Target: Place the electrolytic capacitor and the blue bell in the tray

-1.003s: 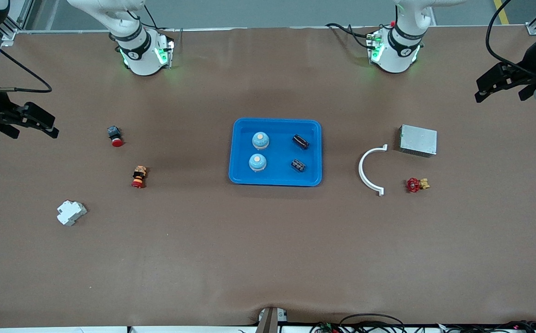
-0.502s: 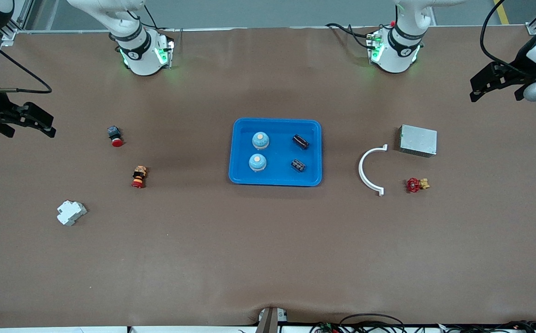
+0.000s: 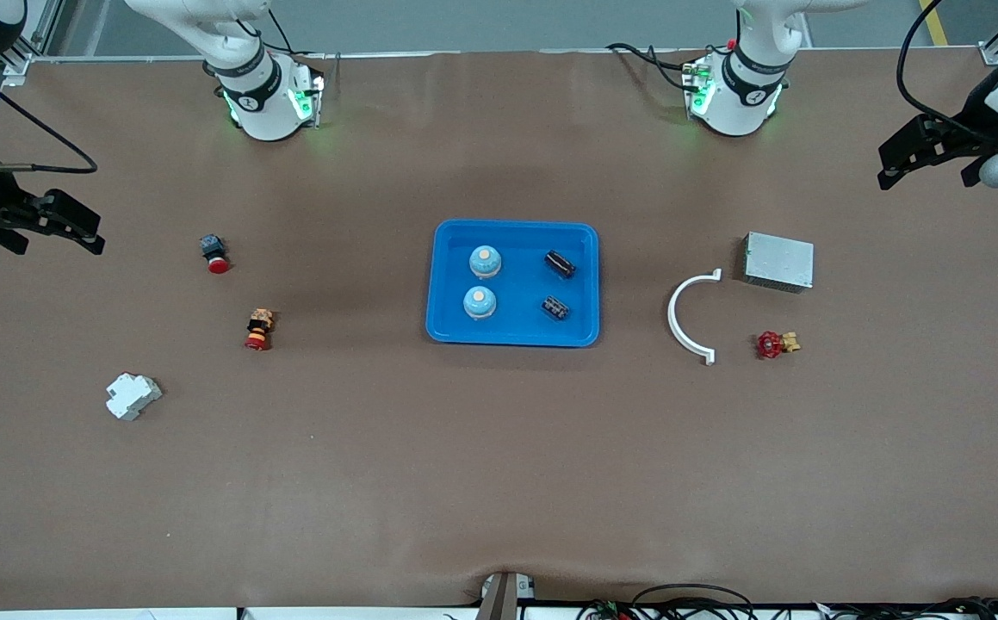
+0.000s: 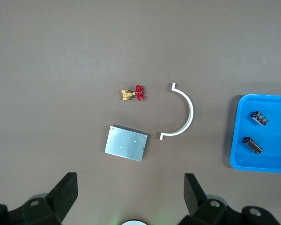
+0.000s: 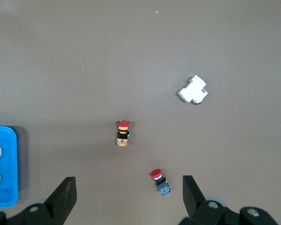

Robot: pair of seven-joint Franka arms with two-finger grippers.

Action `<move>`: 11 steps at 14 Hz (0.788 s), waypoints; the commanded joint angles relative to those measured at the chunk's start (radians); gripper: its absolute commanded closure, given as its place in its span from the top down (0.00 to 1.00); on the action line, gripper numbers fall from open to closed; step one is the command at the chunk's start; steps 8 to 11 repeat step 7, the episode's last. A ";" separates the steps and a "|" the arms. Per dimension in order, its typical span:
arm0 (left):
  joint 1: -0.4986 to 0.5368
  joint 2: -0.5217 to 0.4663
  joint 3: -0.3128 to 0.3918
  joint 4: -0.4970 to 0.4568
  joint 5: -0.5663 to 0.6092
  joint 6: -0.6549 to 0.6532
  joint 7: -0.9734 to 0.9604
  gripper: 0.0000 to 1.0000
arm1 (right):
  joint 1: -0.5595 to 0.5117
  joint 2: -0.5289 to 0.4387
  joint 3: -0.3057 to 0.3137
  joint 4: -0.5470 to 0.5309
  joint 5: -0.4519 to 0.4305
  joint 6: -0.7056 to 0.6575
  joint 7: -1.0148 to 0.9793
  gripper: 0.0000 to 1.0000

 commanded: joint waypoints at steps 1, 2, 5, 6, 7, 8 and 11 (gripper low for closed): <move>0.008 0.001 -0.006 0.009 0.019 -0.014 0.014 1.00 | -0.005 -0.021 0.005 -0.009 -0.004 -0.009 -0.002 1.00; 0.008 0.004 -0.008 0.009 0.019 -0.014 0.016 1.00 | -0.006 -0.022 0.005 -0.009 -0.002 -0.009 -0.002 1.00; 0.005 0.006 -0.009 0.009 0.019 -0.014 0.013 1.00 | -0.006 -0.022 0.005 -0.009 -0.002 -0.009 -0.002 1.00; 0.004 0.006 -0.009 0.009 0.019 -0.014 0.013 1.00 | -0.006 -0.022 0.005 -0.008 -0.002 -0.009 -0.002 1.00; 0.004 0.009 -0.009 0.007 0.019 -0.015 0.011 1.00 | -0.006 -0.022 0.005 -0.009 -0.002 -0.009 -0.002 1.00; 0.004 0.009 -0.009 0.007 0.019 -0.015 0.011 1.00 | -0.006 -0.022 0.005 -0.009 -0.002 -0.009 -0.002 1.00; 0.004 0.009 -0.009 0.007 0.019 -0.015 0.011 1.00 | -0.006 -0.022 0.005 -0.009 -0.002 -0.009 -0.002 1.00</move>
